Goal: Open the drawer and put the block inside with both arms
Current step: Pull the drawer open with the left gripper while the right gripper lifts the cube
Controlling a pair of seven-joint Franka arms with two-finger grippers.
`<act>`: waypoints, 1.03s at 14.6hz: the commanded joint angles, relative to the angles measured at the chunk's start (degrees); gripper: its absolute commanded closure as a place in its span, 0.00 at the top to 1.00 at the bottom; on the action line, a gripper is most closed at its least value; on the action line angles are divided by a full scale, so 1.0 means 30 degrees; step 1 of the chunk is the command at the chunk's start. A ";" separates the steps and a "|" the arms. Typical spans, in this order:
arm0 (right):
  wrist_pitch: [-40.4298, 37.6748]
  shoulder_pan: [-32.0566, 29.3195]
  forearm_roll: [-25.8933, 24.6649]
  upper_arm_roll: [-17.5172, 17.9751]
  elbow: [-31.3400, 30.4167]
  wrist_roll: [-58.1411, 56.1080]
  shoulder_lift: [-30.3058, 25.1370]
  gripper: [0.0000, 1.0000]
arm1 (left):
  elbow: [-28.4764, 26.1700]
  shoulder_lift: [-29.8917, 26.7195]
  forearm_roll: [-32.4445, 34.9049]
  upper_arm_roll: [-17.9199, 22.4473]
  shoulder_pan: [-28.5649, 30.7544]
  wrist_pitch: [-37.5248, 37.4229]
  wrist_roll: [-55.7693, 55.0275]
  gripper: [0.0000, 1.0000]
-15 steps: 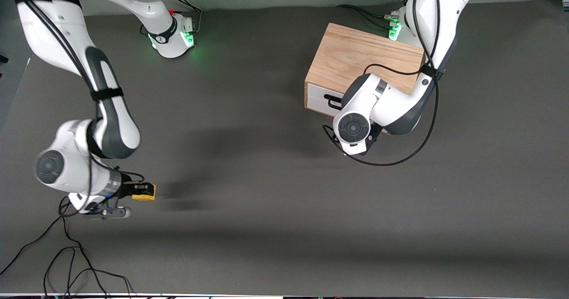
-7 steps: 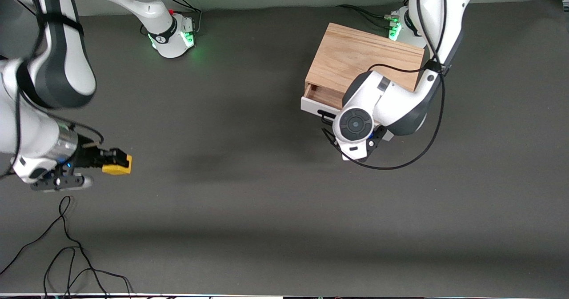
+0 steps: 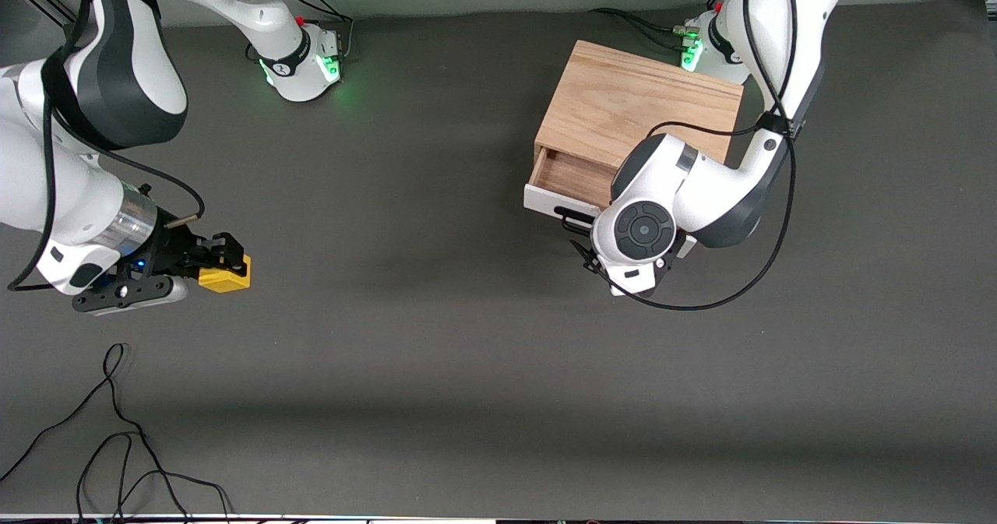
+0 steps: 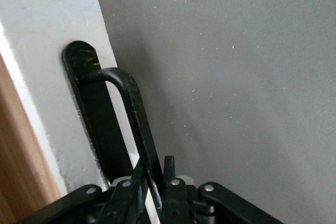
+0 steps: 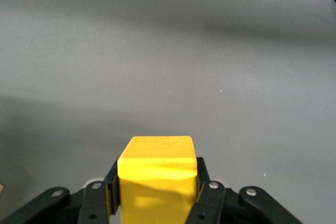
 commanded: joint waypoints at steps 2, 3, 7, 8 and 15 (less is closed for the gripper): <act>0.0259 -0.0203 -0.0244 0.0997 0.0483 0.1173 0.0141 0.13 | 0.1484 0.0283 0.0061 0.0133 0.0337 -0.0348 0.0857 0.70; 0.0259 -0.0291 -0.0245 0.1317 0.0631 0.1726 0.0201 0.13 | 0.1542 0.0283 0.0265 0.0104 0.0279 -0.0377 0.1176 1.00; 0.0229 -0.0933 -0.0332 0.2636 0.0720 0.2931 0.0201 0.13 | 0.2800 0.0371 0.0355 0.0133 0.0366 -0.2073 0.2029 1.00; 0.0229 -0.1226 -0.0332 0.3132 0.0749 0.3135 0.0230 0.13 | 0.3267 0.0313 0.0413 0.0133 0.0395 -0.2744 0.2029 1.00; 0.0142 -0.1903 -0.3405 0.7818 0.1130 0.8227 0.0582 0.13 | 0.6465 -0.2404 0.1849 0.0104 0.2089 -1.0072 0.9079 1.00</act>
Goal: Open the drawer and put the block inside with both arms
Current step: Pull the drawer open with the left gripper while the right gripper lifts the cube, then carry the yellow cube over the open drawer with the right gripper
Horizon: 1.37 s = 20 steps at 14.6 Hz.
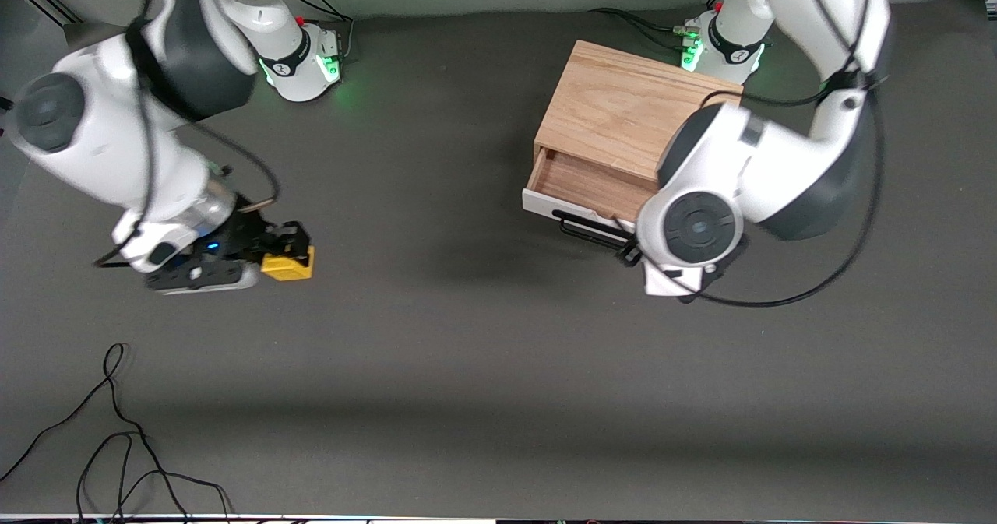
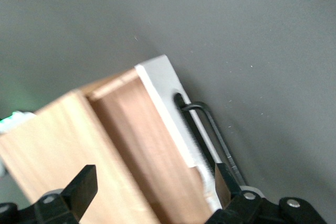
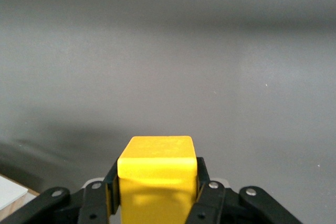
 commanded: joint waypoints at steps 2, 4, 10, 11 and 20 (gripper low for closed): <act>-0.0149 -0.0155 -0.1277 0.2328 0.0878 0.3653 0.0904 0.13 | -0.0019 -0.3306 0.0385 -0.0004 0.2012 -0.2245 0.6060 1.00; -0.0149 -0.0097 -0.1190 0.3237 0.1666 0.4770 0.1314 0.13 | -0.0284 -0.4744 0.1204 -0.0004 0.2774 -0.2223 1.0511 1.00; 0.0085 0.0167 -0.0719 0.5959 0.3018 0.8077 0.3189 0.13 | -0.1160 -0.5978 0.1295 0.0026 0.4621 0.0994 1.6794 1.00; 0.0579 0.0167 -0.0807 0.6574 0.3018 0.8927 0.3482 0.13 | -0.1511 -0.6125 0.1295 0.0026 0.4827 0.1406 1.7789 1.00; 0.2898 0.6314 -0.5287 0.6786 0.5098 1.7599 0.8079 0.12 | -0.2511 -0.6771 0.1237 0.0084 0.6001 0.2113 2.0670 1.00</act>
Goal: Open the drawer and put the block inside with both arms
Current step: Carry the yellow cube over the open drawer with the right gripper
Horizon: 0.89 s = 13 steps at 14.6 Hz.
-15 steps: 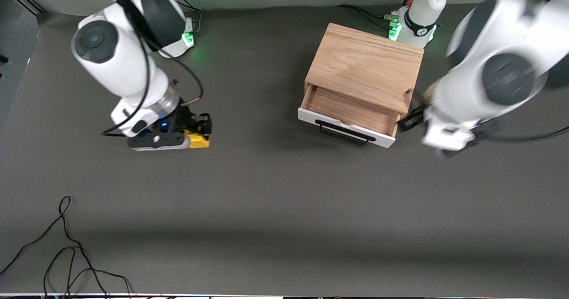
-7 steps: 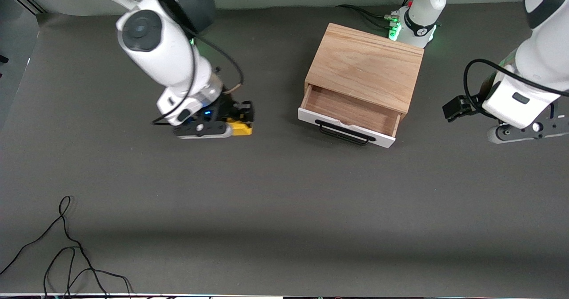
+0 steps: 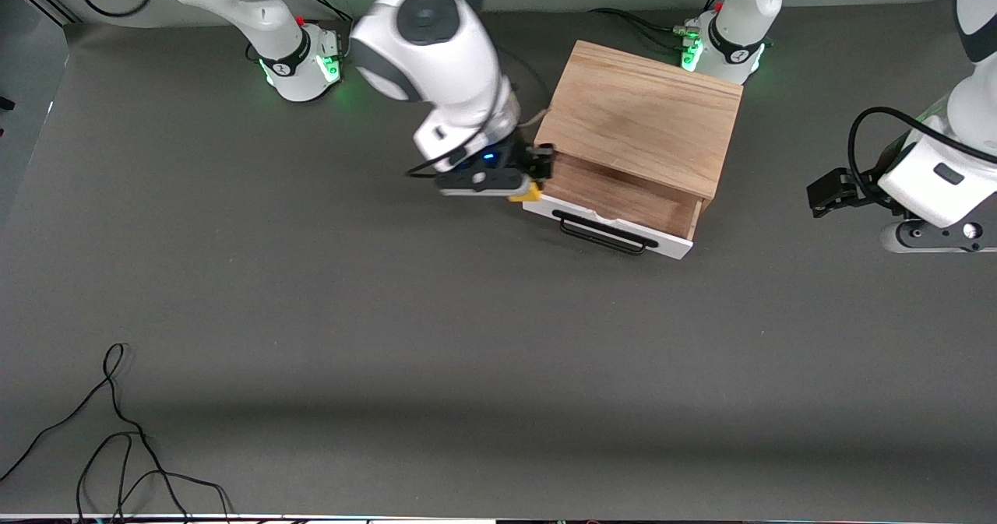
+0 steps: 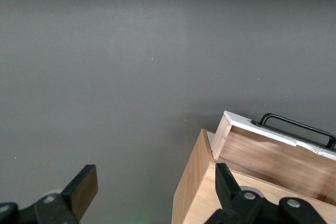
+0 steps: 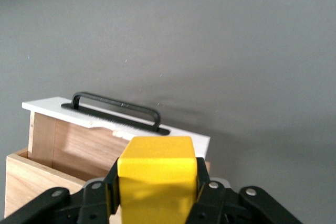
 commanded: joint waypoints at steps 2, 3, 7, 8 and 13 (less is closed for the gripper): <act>-0.0108 0.2089 -0.2134 -0.0122 0.1928 0.2728 0.2802 0.12 | -0.0854 -0.0737 0.0218 -0.0039 0.0065 0.0399 0.0518 1.00; -0.0108 0.2471 -0.2633 -0.0123 0.2075 0.3517 0.3271 0.12 | -0.0883 -0.0736 0.0218 -0.0039 0.0094 0.0399 0.0518 1.00; -0.0166 0.3061 -0.2814 -0.0152 0.2311 0.4842 0.4008 0.12 | -0.0854 -0.0736 0.0072 0.0020 0.0240 0.0311 0.0518 1.00; -0.0254 0.3061 -0.2785 -0.0123 0.2253 0.4960 0.4037 0.12 | -0.0854 -0.0736 0.0071 0.0020 0.0241 0.0340 0.0518 1.00; -0.0254 0.3237 -0.2872 -0.0181 0.2223 0.5225 0.4418 0.12 | -0.0854 -0.0707 0.0071 0.0020 0.0241 0.0369 0.0518 1.00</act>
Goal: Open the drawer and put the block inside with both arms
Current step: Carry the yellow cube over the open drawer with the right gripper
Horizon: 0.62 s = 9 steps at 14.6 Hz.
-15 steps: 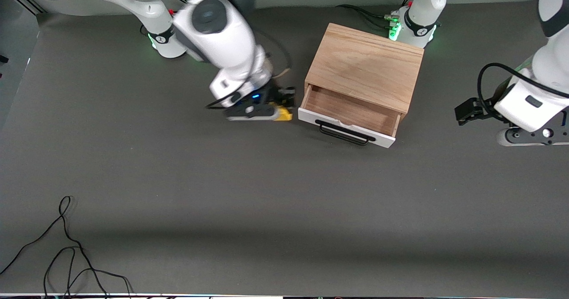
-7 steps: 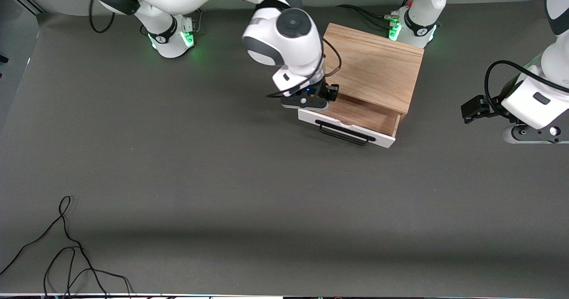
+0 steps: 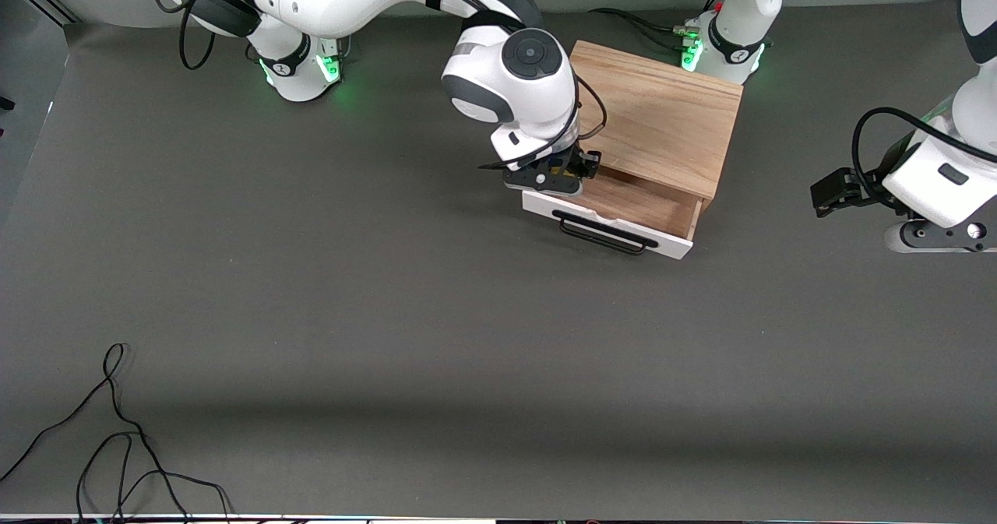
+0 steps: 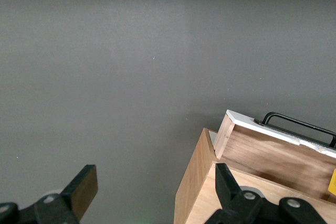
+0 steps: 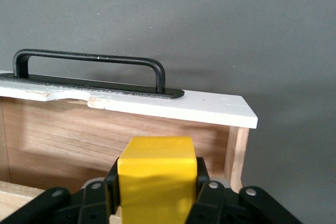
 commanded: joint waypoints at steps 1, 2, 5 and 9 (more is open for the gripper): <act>-0.0265 0.0389 -0.0597 -0.0385 0.0734 0.0692 0.0505 0.12 | -0.0725 -0.0683 0.0043 0.0025 0.0121 0.0274 0.0402 1.00; -0.0265 0.0389 -0.0626 -0.0505 0.0734 0.0692 0.0563 0.13 | -0.0725 -0.0683 0.0042 0.0025 0.0092 0.0302 0.0402 1.00; -0.0235 0.0389 -0.1062 -0.0535 0.0734 0.0692 0.0856 0.18 | -0.0725 -0.0683 0.0042 -0.0004 0.0121 0.0303 0.0402 1.00; -0.0118 0.0623 -0.1329 -0.0535 0.0822 0.0750 0.1121 0.22 | -0.0724 -0.0682 0.0042 0.0025 0.0121 0.0303 0.0402 1.00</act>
